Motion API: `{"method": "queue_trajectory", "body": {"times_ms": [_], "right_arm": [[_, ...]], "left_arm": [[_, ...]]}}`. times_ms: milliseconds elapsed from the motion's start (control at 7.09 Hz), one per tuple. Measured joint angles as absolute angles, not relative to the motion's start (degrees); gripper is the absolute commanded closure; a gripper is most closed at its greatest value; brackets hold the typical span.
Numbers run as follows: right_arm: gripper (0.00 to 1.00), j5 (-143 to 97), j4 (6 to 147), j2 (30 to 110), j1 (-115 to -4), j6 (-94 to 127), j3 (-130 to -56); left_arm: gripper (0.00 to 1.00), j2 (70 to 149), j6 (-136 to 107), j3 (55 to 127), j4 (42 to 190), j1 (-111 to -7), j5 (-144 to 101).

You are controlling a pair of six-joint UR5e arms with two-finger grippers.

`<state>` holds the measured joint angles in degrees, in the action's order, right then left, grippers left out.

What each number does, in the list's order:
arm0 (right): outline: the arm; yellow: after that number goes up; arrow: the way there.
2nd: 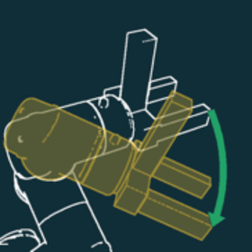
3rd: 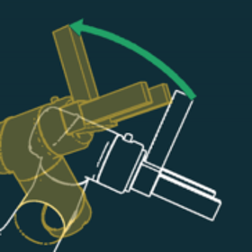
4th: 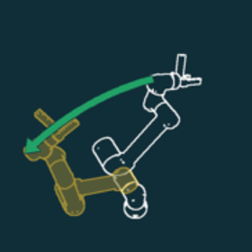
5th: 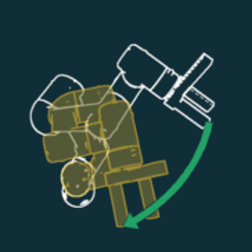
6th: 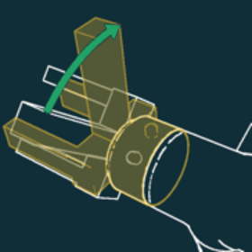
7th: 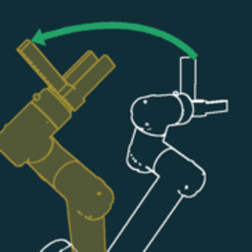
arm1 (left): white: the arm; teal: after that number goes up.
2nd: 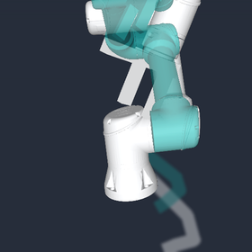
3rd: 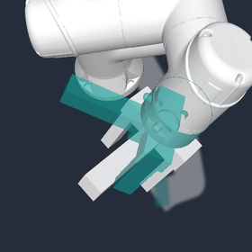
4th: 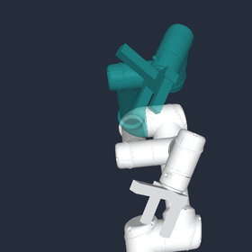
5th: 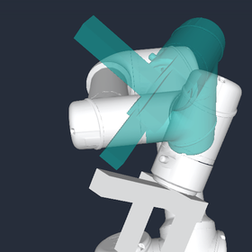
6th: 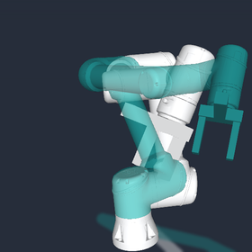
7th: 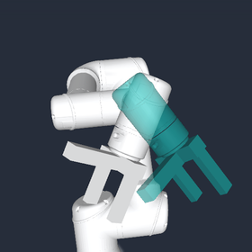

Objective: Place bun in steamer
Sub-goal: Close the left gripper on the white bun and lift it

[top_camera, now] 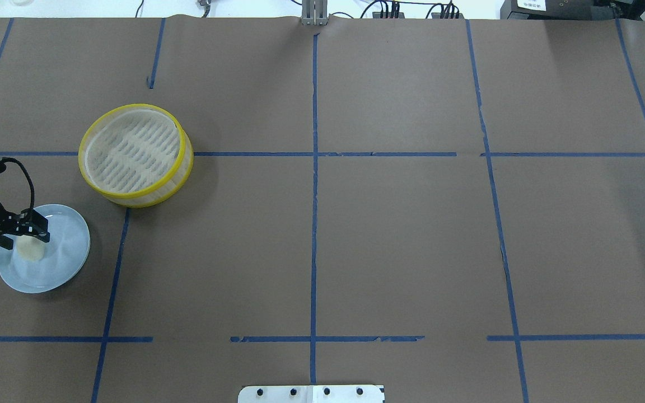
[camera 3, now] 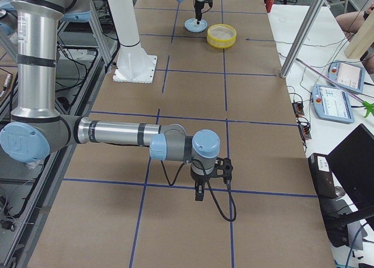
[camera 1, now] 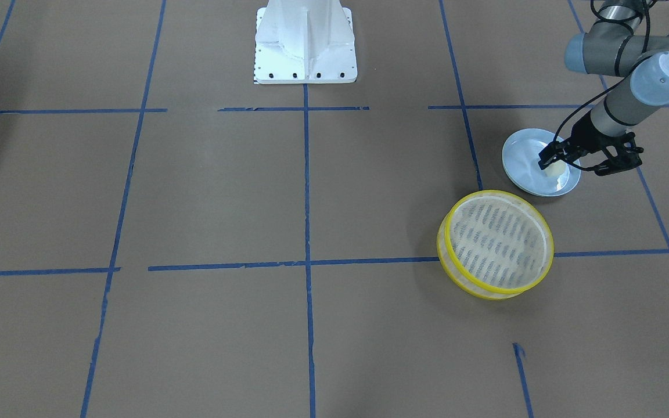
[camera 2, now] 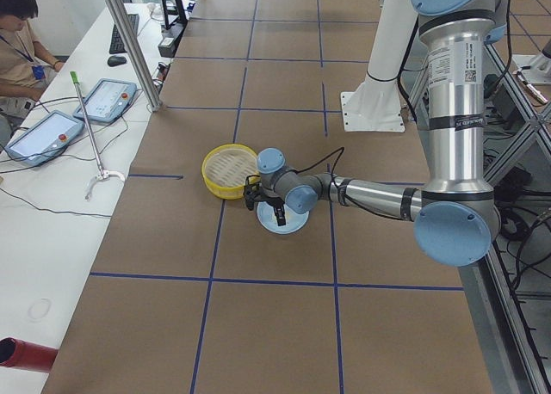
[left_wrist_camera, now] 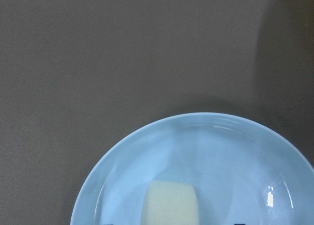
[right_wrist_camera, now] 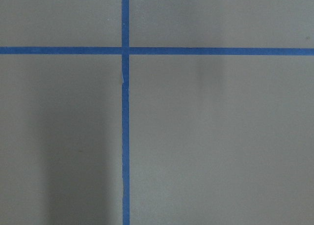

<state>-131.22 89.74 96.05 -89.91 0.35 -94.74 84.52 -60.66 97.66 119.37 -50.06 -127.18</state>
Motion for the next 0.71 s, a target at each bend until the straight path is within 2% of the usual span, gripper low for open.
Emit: {"method": "queue_trajectory", "body": {"times_ms": [141,282,564,705], "right_arm": [[0.00,-131.22,89.74,96.06,-89.91,0.35,-94.75],[0.00,-131.22,89.74,96.06,-89.91,0.35,-94.75],[0.00,-131.22,89.74,96.06,-89.91,0.35,-94.75],[0.00,-131.22,89.74,96.06,-89.91,0.35,-94.75]], "left_arm": [[0.24,84.66,-60.60,97.28,119.41,-49.80,-127.18],[0.30,84.87,-60.57,96.94,119.43,-49.57,-127.18],[0.71,85.72,-60.56,96.09,119.38,-49.15,-127.18],[0.82,85.91,-60.51,95.95,119.34,-49.09,-127.18]]}}
